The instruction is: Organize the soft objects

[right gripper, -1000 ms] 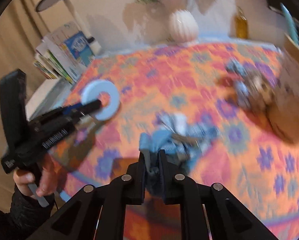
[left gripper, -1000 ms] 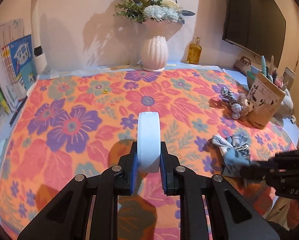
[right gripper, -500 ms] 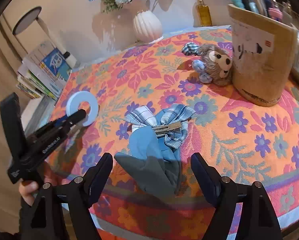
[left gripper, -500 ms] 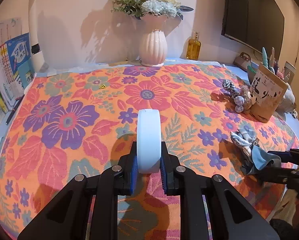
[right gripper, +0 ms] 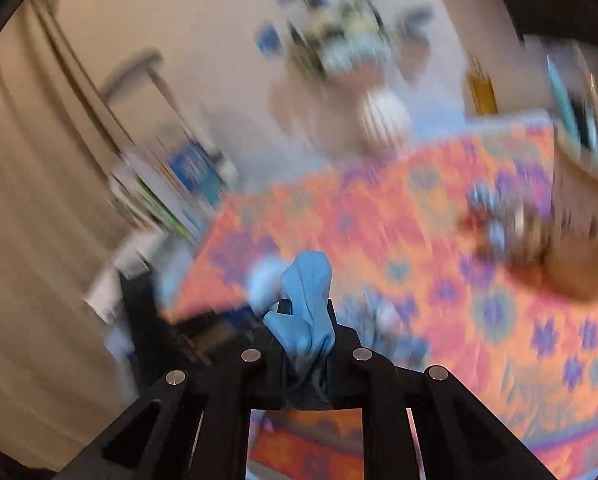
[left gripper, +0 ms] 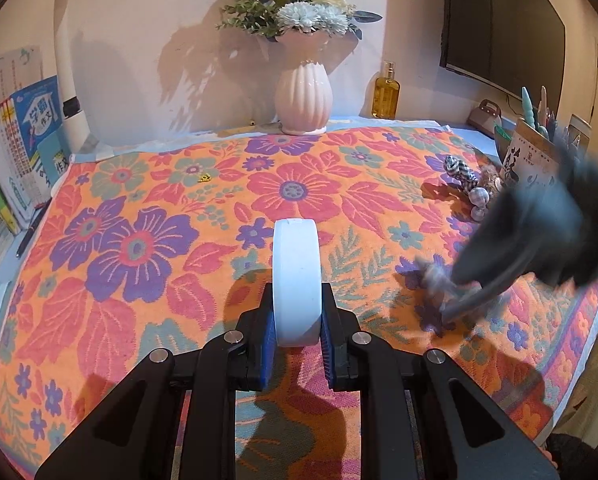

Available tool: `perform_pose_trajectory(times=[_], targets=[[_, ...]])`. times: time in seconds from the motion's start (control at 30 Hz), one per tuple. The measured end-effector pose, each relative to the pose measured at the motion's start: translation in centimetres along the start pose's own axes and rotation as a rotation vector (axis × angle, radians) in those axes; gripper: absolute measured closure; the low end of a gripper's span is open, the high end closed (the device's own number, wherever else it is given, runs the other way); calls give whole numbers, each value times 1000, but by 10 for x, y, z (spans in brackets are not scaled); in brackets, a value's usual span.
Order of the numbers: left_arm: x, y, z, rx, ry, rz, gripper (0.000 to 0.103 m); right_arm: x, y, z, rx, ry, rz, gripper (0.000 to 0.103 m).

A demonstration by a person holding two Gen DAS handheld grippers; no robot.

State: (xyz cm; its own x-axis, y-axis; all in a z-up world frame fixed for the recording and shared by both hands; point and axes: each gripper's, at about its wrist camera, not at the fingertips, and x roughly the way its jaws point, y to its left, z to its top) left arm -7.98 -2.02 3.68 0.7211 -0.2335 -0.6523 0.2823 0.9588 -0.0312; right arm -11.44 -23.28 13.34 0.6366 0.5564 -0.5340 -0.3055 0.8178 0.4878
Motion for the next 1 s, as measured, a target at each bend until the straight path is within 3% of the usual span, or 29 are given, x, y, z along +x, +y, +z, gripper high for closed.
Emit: perform_pose_trajectory(times=[0.07, 0.17, 0.4, 0.53, 0.57, 0.6, 0.67, 0.7, 0.8, 0.9, 1.0], targets=[[0, 0, 0, -1, 0, -4, 87, -6, 1, 6, -16, -24, -30, 90], [0, 1, 0, -3, 0, -8, 87, -3, -14, -2, -2, 13, -101, 91], [1, 0, 0, 2, 7, -9, 87, 4, -82, -44, 97, 133, -392, 90], [3, -2, 0, 4, 13, 0, 87, 8, -86, -53, 70, 188, -376, 86], [3, -2, 0, 5, 15, 2, 87, 6, -82, -52, 56, 184, -362, 77], [3, -2, 0, 6, 14, 4, 87, 5, -80, -51, 48, 180, -344, 56], [3, -1, 0, 11, 14, 4, 87, 0, -77, -50, 40, 149, -317, 28], [3, -1, 0, 15, 13, 3, 87, -6, -73, -49, 27, 108, -293, 23], [3, -2, 0, 19, 14, 0, 87, -4, -57, -49, -22, 94, -253, 18], [3, 0, 0, 14, 15, -6, 87, 17, -39, -55, -115, 125, -366, 18], [4, 1, 0, 11, 21, -9, 87, 30, -35, -61, -156, 154, -414, 18]])
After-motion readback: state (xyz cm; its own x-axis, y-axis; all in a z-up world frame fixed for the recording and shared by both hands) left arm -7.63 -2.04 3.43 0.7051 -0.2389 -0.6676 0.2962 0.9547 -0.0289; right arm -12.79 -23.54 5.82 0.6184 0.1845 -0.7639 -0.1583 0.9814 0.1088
